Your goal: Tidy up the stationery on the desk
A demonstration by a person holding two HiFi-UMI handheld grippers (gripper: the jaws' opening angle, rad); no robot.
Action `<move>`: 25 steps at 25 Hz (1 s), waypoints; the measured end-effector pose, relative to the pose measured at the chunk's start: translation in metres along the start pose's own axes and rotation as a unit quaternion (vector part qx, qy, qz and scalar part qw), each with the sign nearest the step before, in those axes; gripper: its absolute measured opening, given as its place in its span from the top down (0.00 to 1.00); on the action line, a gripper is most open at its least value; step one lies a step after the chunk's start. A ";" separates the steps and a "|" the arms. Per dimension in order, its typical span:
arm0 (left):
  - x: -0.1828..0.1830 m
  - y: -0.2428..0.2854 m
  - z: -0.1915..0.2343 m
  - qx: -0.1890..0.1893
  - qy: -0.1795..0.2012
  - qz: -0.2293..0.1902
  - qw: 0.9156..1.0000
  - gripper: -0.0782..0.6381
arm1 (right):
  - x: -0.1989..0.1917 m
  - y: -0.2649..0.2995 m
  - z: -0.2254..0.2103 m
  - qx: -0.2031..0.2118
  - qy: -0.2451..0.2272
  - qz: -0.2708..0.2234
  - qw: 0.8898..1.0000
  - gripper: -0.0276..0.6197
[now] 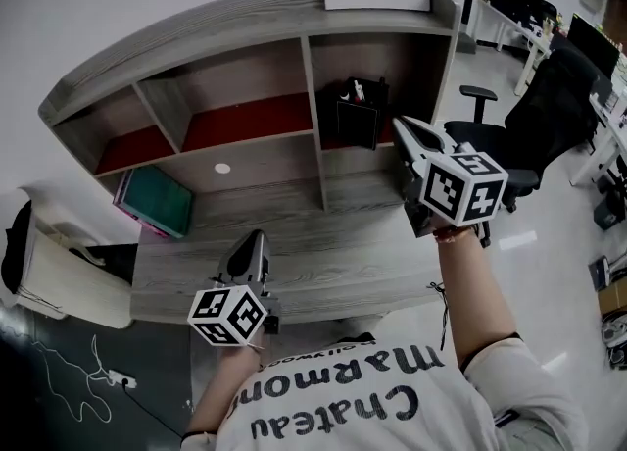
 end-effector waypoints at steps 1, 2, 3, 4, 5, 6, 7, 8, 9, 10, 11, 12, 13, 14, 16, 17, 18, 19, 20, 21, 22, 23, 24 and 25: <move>0.005 -0.002 -0.003 -0.007 0.001 -0.006 1.000 0.87 | -0.005 -0.006 0.001 -0.002 0.006 -0.003 1.000 0.92; 0.010 -0.003 -0.006 -0.015 0.001 -0.012 1.000 0.87 | -0.010 -0.013 0.003 -0.003 0.011 -0.006 1.000 0.92; 0.015 -0.006 -0.009 -0.022 0.001 -0.018 1.000 0.87 | -0.017 -0.019 0.006 -0.003 0.017 -0.006 1.000 0.92; 0.019 -0.009 -0.012 -0.029 0.001 -0.024 0.999 0.87 | -0.024 -0.025 0.009 -0.003 0.024 -0.006 1.000 0.92; 0.024 -0.012 -0.016 -0.036 0.002 -0.030 0.999 0.87 | -0.032 -0.031 0.013 -0.001 0.030 -0.005 1.000 0.92; 0.028 -0.016 -0.019 -0.043 0.003 -0.035 0.998 0.87 | -0.040 -0.037 0.018 0.002 0.036 -0.004 0.999 0.92; 0.030 -0.020 -0.024 -0.050 0.005 -0.040 0.998 0.87 | -0.047 -0.043 0.024 0.004 0.041 -0.004 0.999 0.92; 0.032 -0.024 -0.028 -0.057 0.007 -0.042 0.997 0.87 | -0.053 -0.049 0.030 0.006 0.045 -0.004 0.999 0.93; 0.032 -0.028 -0.033 -0.063 0.010 -0.042 0.997 0.87 | -0.059 -0.055 0.035 0.007 0.051 -0.005 0.999 0.93; 0.032 -0.033 -0.037 -0.070 0.012 -0.041 0.997 0.87 | -0.065 -0.062 0.041 0.006 0.056 -0.006 0.998 0.93; 0.030 -0.038 -0.041 -0.075 0.014 -0.040 0.996 0.87 | -0.072 -0.068 0.046 0.005 0.062 -0.007 0.998 0.93; 0.028 -0.044 -0.044 -0.079 0.016 -0.038 0.996 0.87 | -0.078 -0.075 0.052 0.002 0.067 -0.007 0.998 0.93; 0.026 -0.050 -0.046 -0.082 0.017 -0.036 0.996 0.87 | -0.085 -0.082 0.058 -0.001 0.070 -0.005 0.998 0.93; 0.025 -0.057 -0.049 -0.085 0.019 -0.034 0.996 0.87 | -0.092 -0.089 0.064 -0.005 0.073 -0.003 0.997 0.93; 0.022 -0.072 -0.055 -0.093 0.022 -0.031 0.995 0.87 | -0.106 -0.103 0.076 -0.014 0.077 0.001 0.997 0.93; 0.022 -0.080 -0.058 -0.097 0.024 -0.030 0.995 0.87 | -0.111 -0.111 0.081 -0.019 0.080 0.002 0.997 0.94; 0.021 -0.089 -0.061 -0.100 0.025 -0.029 0.994 0.87 | -0.117 -0.118 0.086 -0.024 0.084 0.003 0.996 0.94; 0.020 -0.098 -0.063 -0.101 0.026 -0.029 0.994 0.87 | -0.122 -0.124 0.092 -0.027 0.089 0.003 0.996 0.94; 0.019 -0.107 -0.064 -0.101 0.026 -0.030 0.994 0.87 | -0.127 -0.131 0.098 -0.029 0.094 0.003 0.995 0.94; 0.018 -0.116 -0.065 -0.100 0.026 -0.031 0.994 0.87 | -0.132 -0.137 0.104 -0.030 0.096 0.003 0.995 0.94; 0.017 -0.124 -0.065 -0.098 0.026 -0.032 0.994 0.87 | -0.136 -0.143 0.111 -0.030 0.097 0.002 0.995 0.94; 0.016 -0.132 -0.065 -0.097 0.025 -0.033 0.994 0.87 | -0.140 -0.149 0.117 -0.031 0.098 0.001 0.995 0.94; 0.014 -0.140 -0.066 -0.098 0.025 -0.033 0.994 0.87 | -0.144 -0.155 0.124 -0.031 0.099 0.000 0.995 0.94; 0.012 -0.147 -0.068 -0.099 0.025 -0.033 0.994 0.87 | -0.149 -0.161 0.129 -0.033 0.101 0.000 0.994 0.94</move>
Point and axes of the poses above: the fingertips, and each gripper's own axes: y forward along the fingers, z to its left, x out of its top, the point moved 4 cm from there along -y, backward along the fingers, and after that the axes turned 11 degrees about y, right-handed, at the moved point
